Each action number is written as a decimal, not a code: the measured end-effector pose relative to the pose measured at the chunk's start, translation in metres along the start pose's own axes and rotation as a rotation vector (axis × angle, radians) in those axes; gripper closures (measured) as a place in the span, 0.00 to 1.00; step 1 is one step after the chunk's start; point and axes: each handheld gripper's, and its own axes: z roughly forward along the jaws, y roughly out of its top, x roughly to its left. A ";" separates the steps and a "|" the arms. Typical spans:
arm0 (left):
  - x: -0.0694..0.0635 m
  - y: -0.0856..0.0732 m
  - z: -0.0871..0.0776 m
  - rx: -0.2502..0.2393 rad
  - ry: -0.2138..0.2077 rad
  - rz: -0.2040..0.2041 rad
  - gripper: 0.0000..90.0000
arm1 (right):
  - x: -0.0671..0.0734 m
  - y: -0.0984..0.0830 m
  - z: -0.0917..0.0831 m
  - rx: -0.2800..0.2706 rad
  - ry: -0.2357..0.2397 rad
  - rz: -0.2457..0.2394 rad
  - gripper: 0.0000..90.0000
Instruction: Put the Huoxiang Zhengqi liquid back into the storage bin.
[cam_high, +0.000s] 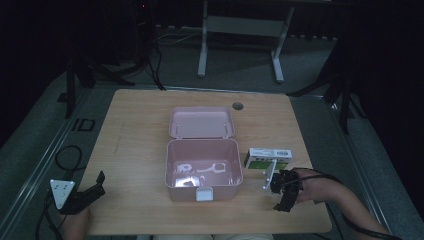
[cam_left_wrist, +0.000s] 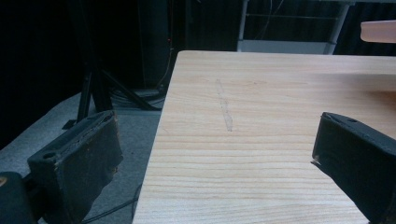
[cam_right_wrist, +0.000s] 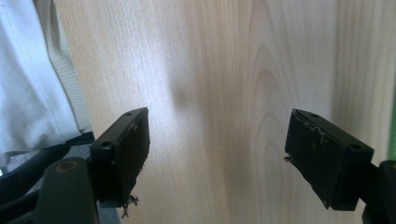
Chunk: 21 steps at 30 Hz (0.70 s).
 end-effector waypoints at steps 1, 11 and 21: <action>0.000 0.000 0.000 0.000 0.000 0.000 0.02 | 0.000 0.002 -0.001 0.003 0.003 -0.006 0.24; 0.000 0.000 0.000 0.001 -0.001 0.000 0.02 | -0.001 0.017 -0.010 -0.001 -0.007 -0.040 0.25; -0.001 0.000 0.001 0.003 -0.004 0.001 0.02 | -0.005 0.026 -0.026 -0.001 -0.019 -0.076 0.27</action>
